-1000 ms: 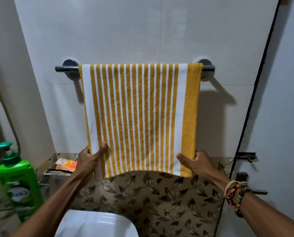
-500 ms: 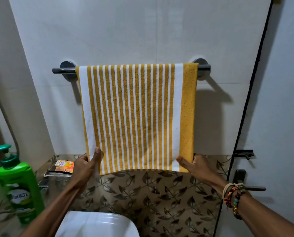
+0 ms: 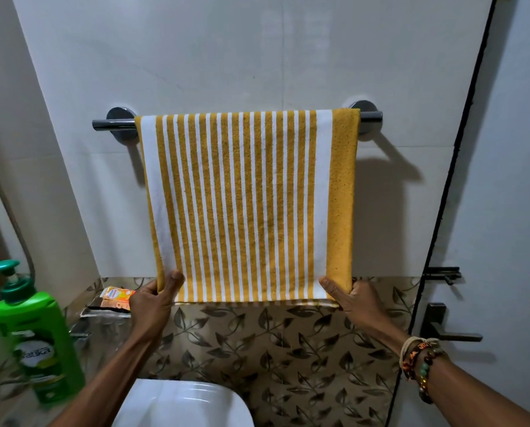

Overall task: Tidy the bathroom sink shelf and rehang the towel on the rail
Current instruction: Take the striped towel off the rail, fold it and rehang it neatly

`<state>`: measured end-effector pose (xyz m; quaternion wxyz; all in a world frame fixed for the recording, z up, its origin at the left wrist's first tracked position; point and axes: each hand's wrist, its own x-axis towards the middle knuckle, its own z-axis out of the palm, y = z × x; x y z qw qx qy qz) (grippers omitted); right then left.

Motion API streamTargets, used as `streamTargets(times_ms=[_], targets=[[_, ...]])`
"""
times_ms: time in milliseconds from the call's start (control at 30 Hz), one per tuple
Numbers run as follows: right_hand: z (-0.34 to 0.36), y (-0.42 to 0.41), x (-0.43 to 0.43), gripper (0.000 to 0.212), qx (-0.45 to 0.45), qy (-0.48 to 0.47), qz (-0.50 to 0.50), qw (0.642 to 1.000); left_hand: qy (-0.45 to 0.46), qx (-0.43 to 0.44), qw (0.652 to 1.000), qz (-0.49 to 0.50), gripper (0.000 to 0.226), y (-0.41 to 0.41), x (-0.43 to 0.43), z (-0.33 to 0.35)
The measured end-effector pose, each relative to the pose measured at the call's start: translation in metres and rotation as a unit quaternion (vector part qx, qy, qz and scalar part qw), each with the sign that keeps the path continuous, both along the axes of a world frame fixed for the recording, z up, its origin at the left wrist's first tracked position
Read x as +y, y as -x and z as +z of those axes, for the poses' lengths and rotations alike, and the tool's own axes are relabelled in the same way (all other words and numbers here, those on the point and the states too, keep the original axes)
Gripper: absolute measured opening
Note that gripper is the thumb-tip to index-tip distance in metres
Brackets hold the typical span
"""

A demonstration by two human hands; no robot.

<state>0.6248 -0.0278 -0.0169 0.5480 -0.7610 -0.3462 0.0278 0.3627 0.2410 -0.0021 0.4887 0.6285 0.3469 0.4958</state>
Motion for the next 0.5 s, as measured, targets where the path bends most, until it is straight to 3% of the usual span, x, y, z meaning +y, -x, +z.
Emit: streamTargets(times_ms=[133,267,400,500], targets=[[0.004,0.004,0.002,0.068,0.020,-0.005,-0.021,1.000,0.006,-0.012,0.999,0.033,0.032,-0.006,-0.001,0.000],[0.006,0.005,0.000,0.067,0.037,-0.017,-0.025,0.999,0.012,-0.016,0.999,0.047,0.049,-0.014,-0.003,0.002],[0.006,0.006,-0.003,0.072,0.033,-0.022,-0.030,0.999,0.060,-0.053,0.997,0.013,0.028,-0.015,-0.003,0.005],[0.009,0.008,-0.006,0.076,0.031,-0.034,-0.026,0.999,0.056,-0.048,0.997,-0.006,0.029,-0.008,-0.001,0.003]])
